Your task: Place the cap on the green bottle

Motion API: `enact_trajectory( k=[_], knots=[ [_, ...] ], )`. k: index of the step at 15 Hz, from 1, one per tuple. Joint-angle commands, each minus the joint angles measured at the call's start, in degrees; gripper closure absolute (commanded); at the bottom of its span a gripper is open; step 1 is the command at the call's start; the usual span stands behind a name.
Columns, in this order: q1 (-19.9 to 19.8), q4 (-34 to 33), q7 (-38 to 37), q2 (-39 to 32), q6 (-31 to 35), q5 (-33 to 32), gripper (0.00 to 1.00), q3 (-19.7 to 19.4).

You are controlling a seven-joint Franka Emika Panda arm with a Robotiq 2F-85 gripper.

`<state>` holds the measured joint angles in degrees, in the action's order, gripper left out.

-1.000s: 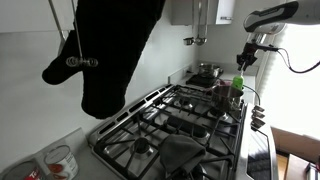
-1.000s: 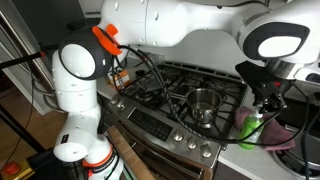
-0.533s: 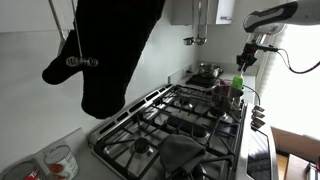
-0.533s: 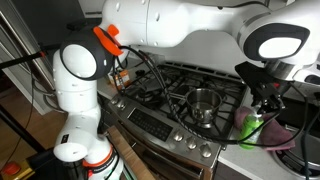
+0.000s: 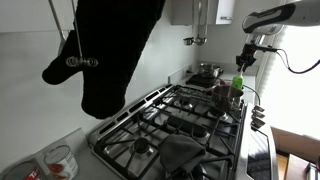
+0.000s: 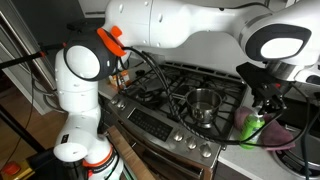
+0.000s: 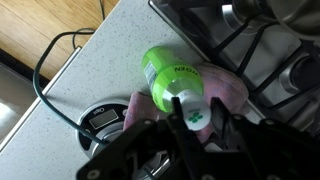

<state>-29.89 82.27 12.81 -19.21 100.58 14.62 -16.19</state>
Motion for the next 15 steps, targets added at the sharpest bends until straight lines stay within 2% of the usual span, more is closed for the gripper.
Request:
enact_trajectory(
  k=[1, 2, 7, 8, 12, 15],
  knots=[
    [0.03, -1.39, 0.87, -1.25, -1.43, -0.98, 0.42, -0.39],
    [0.01, -1.35, 0.87, -1.14, -1.39, -0.87, 0.41, -0.34],
    [0.42, -0.61, 1.28, 0.38, -0.20, -1.16, 0.05, -0.28],
    [0.52, -0.63, 1.46, 0.77, -0.11, -1.30, 0.00, -0.29],
    [1.06, 0.76, 0.83, 5.41, 0.39, -1.66, 0.00, -0.27],
    [1.64, 2.18, -0.89, 11.14, 0.08, -4.98, 0.00, -0.83]
  ],
)
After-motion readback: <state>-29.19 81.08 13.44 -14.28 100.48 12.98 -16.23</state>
